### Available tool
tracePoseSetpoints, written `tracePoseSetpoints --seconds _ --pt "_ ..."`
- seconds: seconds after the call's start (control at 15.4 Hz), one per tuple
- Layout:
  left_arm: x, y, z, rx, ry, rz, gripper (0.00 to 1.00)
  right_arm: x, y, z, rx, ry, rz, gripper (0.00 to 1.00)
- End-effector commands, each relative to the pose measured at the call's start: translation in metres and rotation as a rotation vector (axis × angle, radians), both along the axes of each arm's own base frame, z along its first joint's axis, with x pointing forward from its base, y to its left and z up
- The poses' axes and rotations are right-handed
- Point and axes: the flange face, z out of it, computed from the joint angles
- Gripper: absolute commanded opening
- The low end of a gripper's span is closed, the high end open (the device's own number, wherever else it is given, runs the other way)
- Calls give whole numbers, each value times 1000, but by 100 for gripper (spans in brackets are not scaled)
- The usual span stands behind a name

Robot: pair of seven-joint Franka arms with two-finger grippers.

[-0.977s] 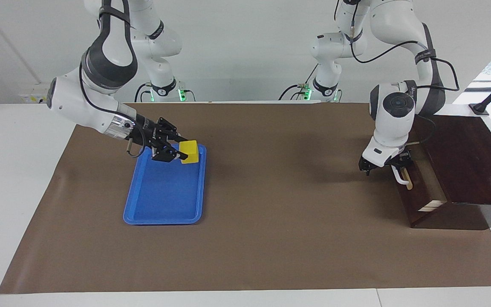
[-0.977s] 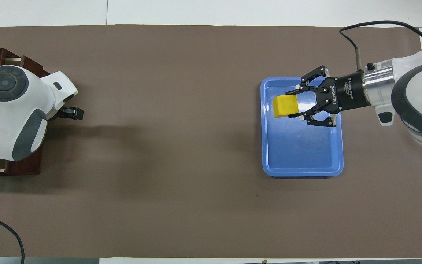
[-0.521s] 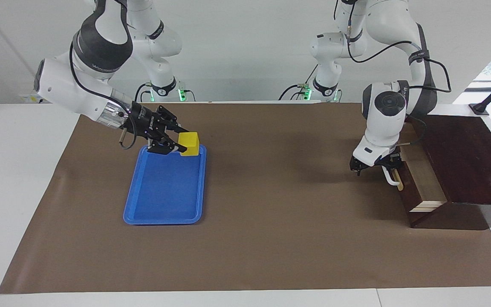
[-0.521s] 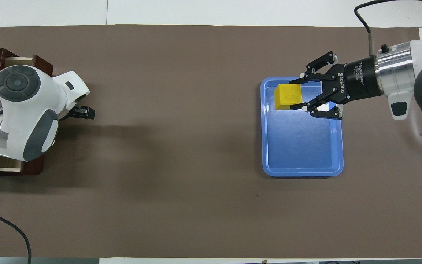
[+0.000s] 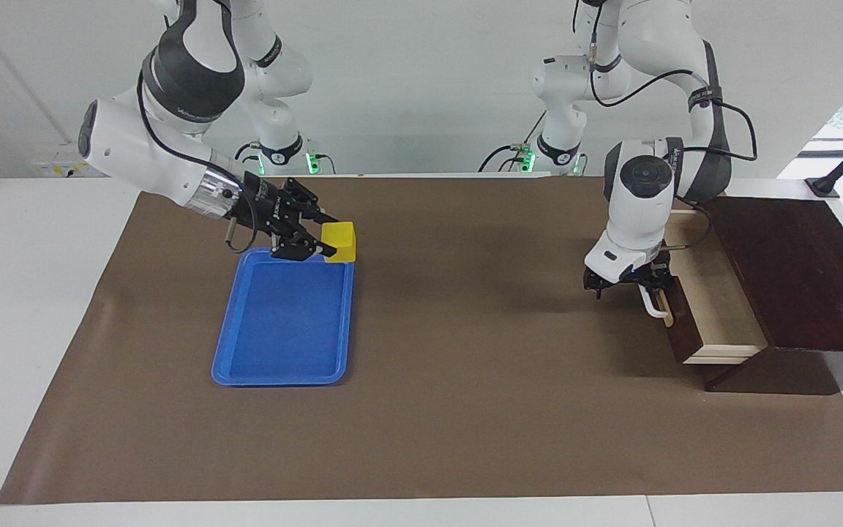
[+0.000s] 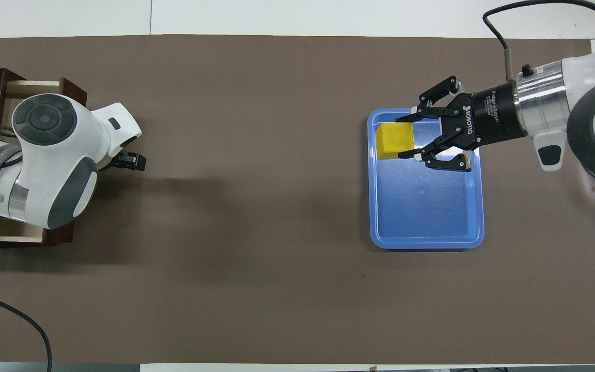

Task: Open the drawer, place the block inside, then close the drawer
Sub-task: 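Lift the yellow block with the right gripper while the left gripper pulls the drawer open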

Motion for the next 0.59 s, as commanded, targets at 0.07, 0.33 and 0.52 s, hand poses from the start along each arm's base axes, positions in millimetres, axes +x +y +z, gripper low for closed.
tracePoseSetpoints --seconds 0.07,0.33,0.52 --pt "1 -14 3 -17 19 -14 100 1 3 3 -35 7 1 0" --pt "4 -8 8 -16 15 -6 100 1 3 3 -39 4 5 0" --pt "12 -5 30 0 34 -9 100 1 3 3 -40 3 4 0"
